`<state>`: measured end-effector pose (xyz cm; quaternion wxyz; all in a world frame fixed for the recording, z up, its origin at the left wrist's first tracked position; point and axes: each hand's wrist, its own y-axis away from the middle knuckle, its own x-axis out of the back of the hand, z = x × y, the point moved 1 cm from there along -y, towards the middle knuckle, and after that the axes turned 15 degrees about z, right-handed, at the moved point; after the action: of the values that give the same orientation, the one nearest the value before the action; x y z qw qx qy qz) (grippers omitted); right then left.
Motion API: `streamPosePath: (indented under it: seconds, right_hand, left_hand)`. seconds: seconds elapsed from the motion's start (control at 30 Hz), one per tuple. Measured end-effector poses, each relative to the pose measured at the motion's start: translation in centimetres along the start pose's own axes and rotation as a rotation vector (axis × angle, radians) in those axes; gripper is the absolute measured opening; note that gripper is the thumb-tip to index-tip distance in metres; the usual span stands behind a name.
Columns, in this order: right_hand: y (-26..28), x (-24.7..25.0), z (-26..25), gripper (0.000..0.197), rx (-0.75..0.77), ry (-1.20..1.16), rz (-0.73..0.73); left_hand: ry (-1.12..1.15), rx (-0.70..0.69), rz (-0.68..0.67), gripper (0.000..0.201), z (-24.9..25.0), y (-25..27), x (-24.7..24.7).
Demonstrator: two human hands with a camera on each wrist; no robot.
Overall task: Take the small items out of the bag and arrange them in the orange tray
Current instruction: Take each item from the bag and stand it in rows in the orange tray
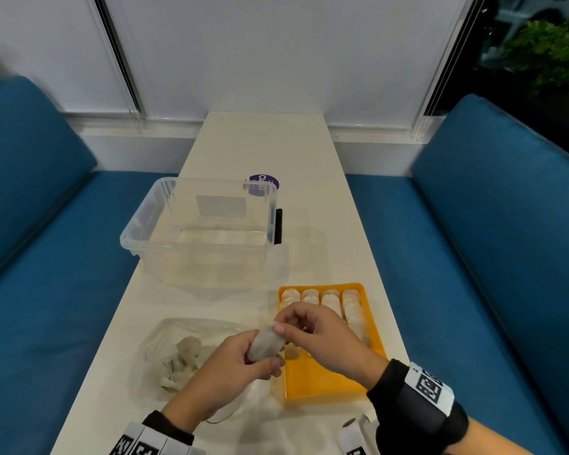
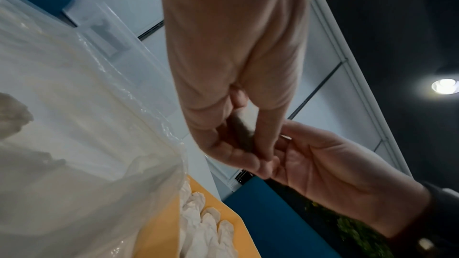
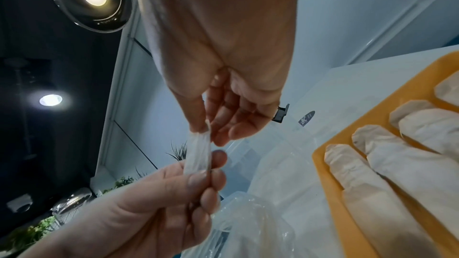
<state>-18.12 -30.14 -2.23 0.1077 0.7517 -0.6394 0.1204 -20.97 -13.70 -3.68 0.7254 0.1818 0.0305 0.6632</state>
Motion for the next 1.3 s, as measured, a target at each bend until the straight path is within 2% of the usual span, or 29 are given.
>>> streamPosePath:
  seconds: [0.13,0.17,0.27,0.3,0.4,0.43,0.53,0.63,0.67,0.77,0.97,1.07,1.2,1.3]
  right_hand:
    - [0.2,0.4,0.1,0.013,0.033,0.009,0.027]
    - [0.3,0.5,0.1,0.012,0.038,0.018,0.028]
    - [0.7,0.6,0.4,0.015,0.013,0.008,0.025]
    - [0.9,0.6,0.5,0.019,-0.006,0.000,0.025]
    - [1.4,0.8,1.1,0.016,-0.025,0.034,0.026]
    - [1.6,0.8,1.3,0.011,-0.020,0.045,0.021]
    - [1.8,1.4,1.9,0.013,-0.036,0.033,0.024]
    - [1.5,2.9,2.8,0.012,-0.050,0.105,0.096]
    - [1.3,3.8,3.3,0.011,-0.034,0.188,0.125]
    - [0.8,6.7,5.4,0.004,-0.023,0.470,0.172]
    - [0.1,10.1,9.5,0.008,-0.195,0.777,0.162]
    - [-0.2,10.4,10.5,0.017,-0.257,0.857,0.098]
    - [-0.4,10.2,11.2,0.013,-0.292,0.896,0.018]
    - [-0.6,9.9,11.7,0.022,-0.262,0.961,0.060]
  left_hand:
    - [0.007,-0.017,0.007,0.016,0.2,0.2,-0.3]
    - [-0.004,-0.027,0.018,0.022,0.2,0.1,-0.3]
    - [-0.047,-0.093,0.044,0.061,-0.2,0.0,-0.1]
    - [-0.044,-0.109,0.059,0.059,-0.4,-0.1,0.0]
    - [-0.049,-0.098,0.096,0.023,-0.4,-0.3,-0.1]
    - [-0.061,-0.086,0.095,0.020,-0.3,-0.3,-0.2]
    - [-0.133,-0.064,0.035,0.029,-0.4,0.0,-0.4]
    - [-0.193,-0.026,-0.065,0.011,-0.2,0.6,-0.8]
    - [-0.196,-0.015,-0.069,0.015,-0.2,0.7,-0.7]
    - [-0.196,-0.003,0.004,0.016,-0.4,0.8,0.1]
    - [-0.046,0.028,0.174,0.017,-0.8,1.3,2.6]
    - [-0.018,0.063,0.248,0.017,-1.7,2.1,4.3]
    - [-0.009,0.101,0.317,0.018,-3.0,3.1,6.3]
    - [0.015,0.130,0.350,0.019,-3.7,3.5,7.2]
